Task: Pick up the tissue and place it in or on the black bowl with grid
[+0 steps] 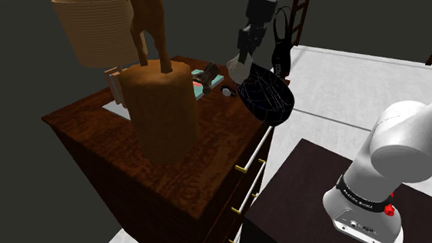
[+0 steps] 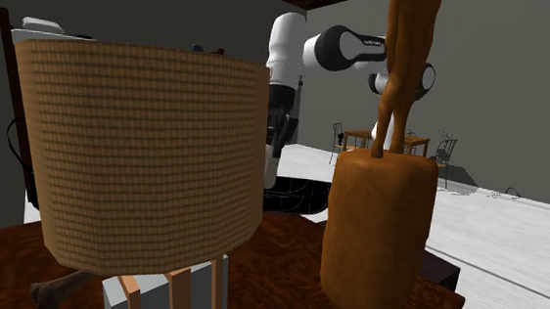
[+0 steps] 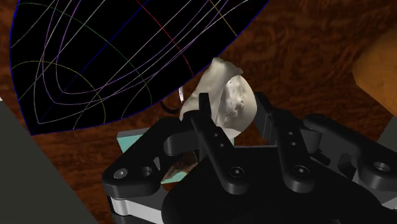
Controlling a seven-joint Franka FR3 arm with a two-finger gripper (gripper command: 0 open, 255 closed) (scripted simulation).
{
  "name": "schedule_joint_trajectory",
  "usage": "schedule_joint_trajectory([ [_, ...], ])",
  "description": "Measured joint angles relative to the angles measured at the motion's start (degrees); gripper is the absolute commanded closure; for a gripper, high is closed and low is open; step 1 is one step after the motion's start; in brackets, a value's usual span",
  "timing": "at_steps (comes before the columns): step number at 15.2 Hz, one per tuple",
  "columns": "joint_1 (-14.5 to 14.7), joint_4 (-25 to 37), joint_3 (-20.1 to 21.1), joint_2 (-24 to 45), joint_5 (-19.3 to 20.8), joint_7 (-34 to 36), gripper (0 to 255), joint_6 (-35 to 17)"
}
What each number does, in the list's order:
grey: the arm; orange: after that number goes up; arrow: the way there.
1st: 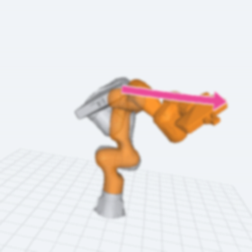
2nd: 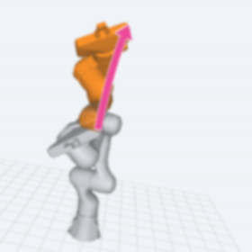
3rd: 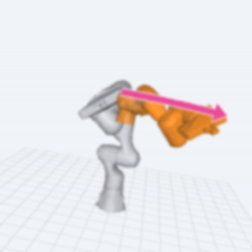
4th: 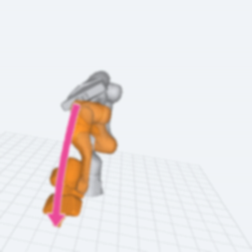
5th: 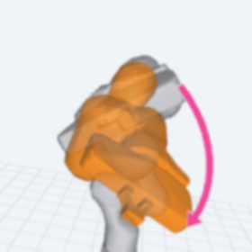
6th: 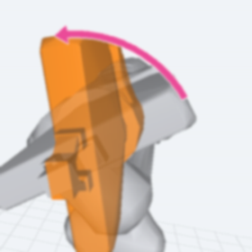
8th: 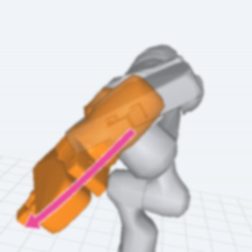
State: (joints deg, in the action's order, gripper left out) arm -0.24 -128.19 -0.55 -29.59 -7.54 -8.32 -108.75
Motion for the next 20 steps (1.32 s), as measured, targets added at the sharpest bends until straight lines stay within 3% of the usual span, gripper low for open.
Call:
schedule_joint_trajectory([
  [7,-3.13,-4.9,-6.7,-7.03,2.77,-7.9,255,3.04],
  [20,-3.65,-15.14,-7.76,-8.13,3.07,-9.96,255,-5.86],
])
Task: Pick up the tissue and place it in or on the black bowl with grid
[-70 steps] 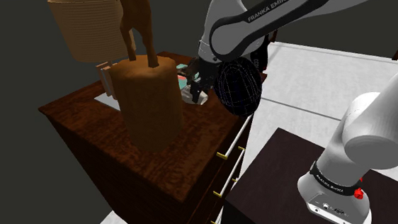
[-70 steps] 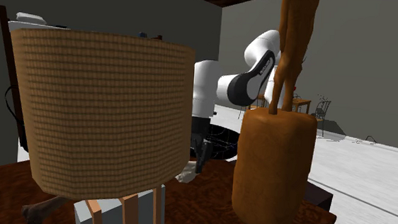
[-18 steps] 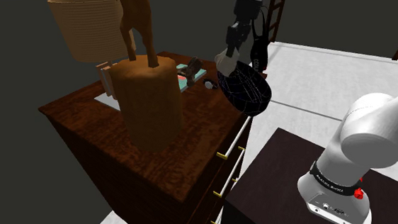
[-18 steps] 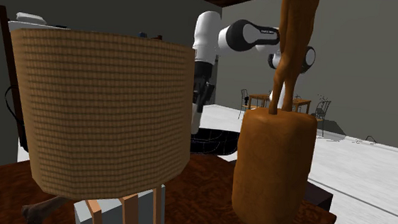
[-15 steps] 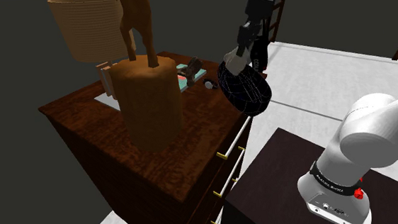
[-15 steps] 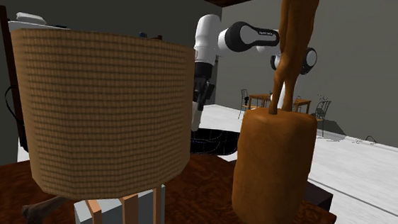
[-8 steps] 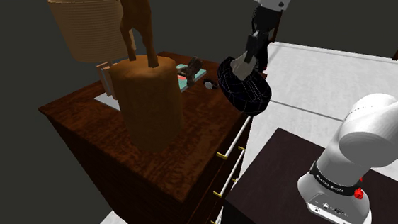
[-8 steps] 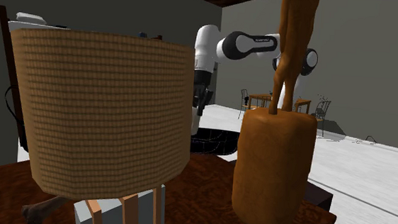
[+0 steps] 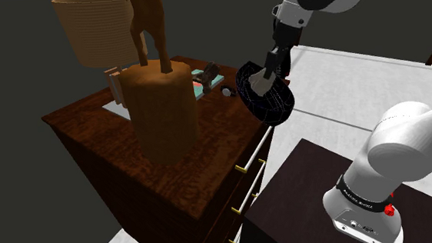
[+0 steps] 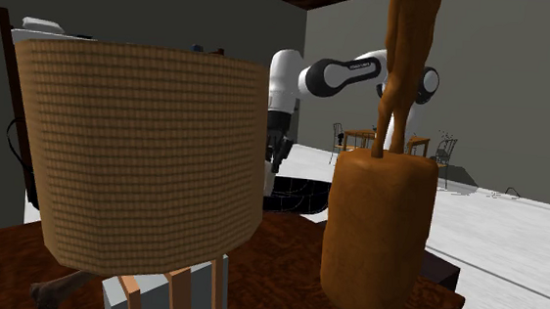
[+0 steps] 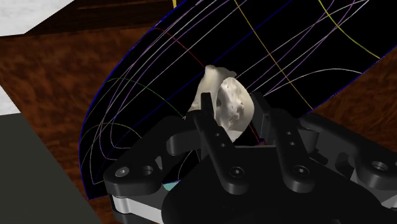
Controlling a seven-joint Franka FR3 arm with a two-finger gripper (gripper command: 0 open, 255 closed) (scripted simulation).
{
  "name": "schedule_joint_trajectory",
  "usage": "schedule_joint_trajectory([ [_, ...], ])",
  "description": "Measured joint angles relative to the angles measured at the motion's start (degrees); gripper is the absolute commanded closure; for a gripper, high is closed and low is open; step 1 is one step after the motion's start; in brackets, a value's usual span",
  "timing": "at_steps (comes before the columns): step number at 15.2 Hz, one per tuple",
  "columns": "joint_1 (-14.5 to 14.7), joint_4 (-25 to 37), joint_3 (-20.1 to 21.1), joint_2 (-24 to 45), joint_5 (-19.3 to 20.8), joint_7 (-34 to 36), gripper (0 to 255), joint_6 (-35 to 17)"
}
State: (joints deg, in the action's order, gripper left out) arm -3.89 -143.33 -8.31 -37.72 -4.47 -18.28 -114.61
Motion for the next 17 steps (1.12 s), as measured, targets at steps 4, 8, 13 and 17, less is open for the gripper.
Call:
schedule_joint_trajectory([
  [4,0.01,-0.23,-0.04,0.14,-0.01,-0.07,255,-0.38],
  [8,0.01,-0.24,-0.04,0.15,-0.01,-0.08,0,-0.41],
  [13,0.01,-0.24,-0.04,0.14,-0.01,-0.08,0,-0.42],
  [17,-0.33,4.68,-0.4,-0.92,0.43,-0.07,0,5.52],
])
